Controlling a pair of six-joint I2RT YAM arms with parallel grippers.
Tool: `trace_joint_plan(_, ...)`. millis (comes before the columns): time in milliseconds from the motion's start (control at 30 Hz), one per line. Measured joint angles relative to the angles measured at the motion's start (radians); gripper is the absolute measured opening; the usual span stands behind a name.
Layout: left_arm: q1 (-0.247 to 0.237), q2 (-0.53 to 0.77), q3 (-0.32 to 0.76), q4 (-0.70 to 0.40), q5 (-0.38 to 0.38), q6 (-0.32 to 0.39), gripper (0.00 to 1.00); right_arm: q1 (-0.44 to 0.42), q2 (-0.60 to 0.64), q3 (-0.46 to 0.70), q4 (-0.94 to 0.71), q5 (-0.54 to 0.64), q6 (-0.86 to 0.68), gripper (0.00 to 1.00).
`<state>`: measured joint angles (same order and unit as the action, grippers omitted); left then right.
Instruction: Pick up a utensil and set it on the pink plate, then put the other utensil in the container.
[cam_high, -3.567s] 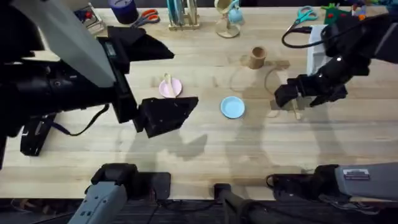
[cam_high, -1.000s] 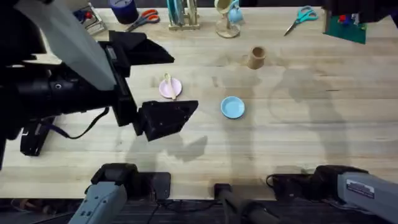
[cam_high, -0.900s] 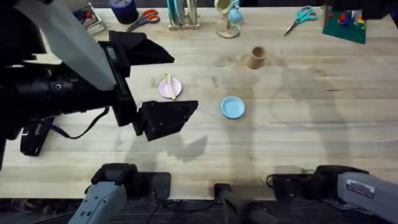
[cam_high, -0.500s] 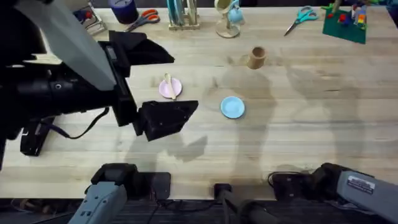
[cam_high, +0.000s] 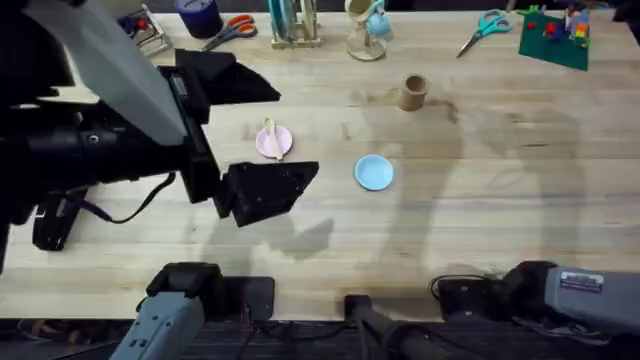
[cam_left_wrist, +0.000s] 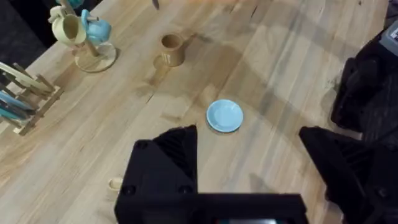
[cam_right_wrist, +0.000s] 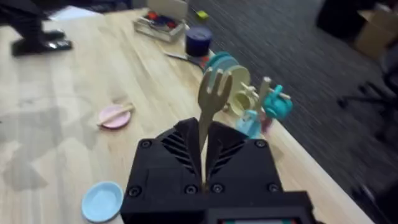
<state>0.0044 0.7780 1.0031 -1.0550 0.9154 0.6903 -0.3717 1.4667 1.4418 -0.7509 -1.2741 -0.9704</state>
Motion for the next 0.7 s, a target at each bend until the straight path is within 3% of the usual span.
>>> trace_joint_plan(267, 0.000, 0.000, 0.000, 0.000, 0.000, 0.000, 0.990, 0.000, 0.136, 0.000, 0.004, -0.161, -0.114, 0.029)
trace_joint_plan(700, 0.000, 0.000, 0.000, 0.000, 0.000, 0.002, 0.990, 0.002, 0.275, 0.000, 0.006, -0.170, -0.266, 0.029)
